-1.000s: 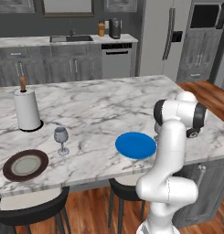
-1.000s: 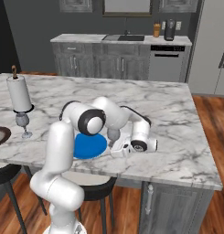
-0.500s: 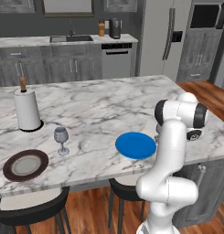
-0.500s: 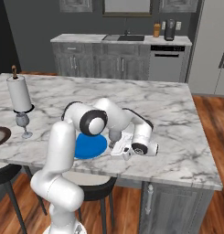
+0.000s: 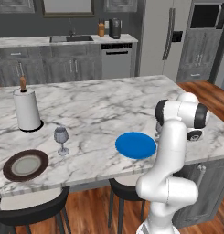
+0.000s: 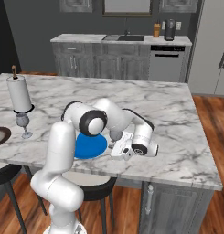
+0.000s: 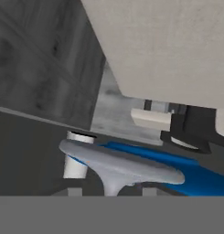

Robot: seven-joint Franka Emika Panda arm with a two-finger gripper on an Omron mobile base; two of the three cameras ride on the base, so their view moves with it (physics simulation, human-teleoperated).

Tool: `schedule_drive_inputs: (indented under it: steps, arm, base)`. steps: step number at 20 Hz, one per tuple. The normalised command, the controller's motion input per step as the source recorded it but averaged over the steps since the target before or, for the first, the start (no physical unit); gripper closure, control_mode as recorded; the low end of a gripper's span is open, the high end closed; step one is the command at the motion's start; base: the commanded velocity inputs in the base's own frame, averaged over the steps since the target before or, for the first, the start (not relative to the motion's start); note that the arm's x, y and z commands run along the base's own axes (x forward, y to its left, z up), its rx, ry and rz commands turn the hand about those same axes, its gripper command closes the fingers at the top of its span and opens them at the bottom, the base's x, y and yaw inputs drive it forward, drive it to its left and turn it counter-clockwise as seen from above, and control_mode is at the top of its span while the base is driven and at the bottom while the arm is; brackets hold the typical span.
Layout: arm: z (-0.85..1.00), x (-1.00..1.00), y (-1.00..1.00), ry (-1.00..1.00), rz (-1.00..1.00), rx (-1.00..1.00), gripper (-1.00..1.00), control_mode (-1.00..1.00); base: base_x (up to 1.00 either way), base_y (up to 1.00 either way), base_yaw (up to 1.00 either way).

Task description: Retrieve the wine glasses from the counter and place one next to each plate.

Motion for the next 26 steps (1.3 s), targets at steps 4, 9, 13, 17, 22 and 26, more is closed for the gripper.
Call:
schedule_drive_inputs:
  steps: [4, 9, 13, 17, 22, 26]
  arm:
    - [-0.07, 0.00, -0.02, 0.03, 0.00, 0.00, -1.00, -1.00]
    - [-0.01, -0.10, -0.16, 0.00, -0.01, 0.00, -1.00, -1.00]
    - [0.00, 0.00, -0.24, 0.06, -0.12, -0.02, -1.00, -1.00]
    - [0.08, -0.16, -0.25, 0.01, -0.14, -0.02, -1.00, -1.00]
    - [0.21, -0.50, -0.13, 0.00, -0.21, -0.01, -1.00, -1.00]
    - [0.44, -0.72, -0.08, -0.07, -0.13, 0.00, -1.00, -1.00]
  base:
    - [0.00, 0.00, 0.00]
    - [0.00, 0.00, 0.00]
    - [0.00, 0.00, 0.00]
    - [0.00, 0.00, 0.00]
    - [0.00, 0.00, 0.00]
    - [0.00, 0.00, 0.00]
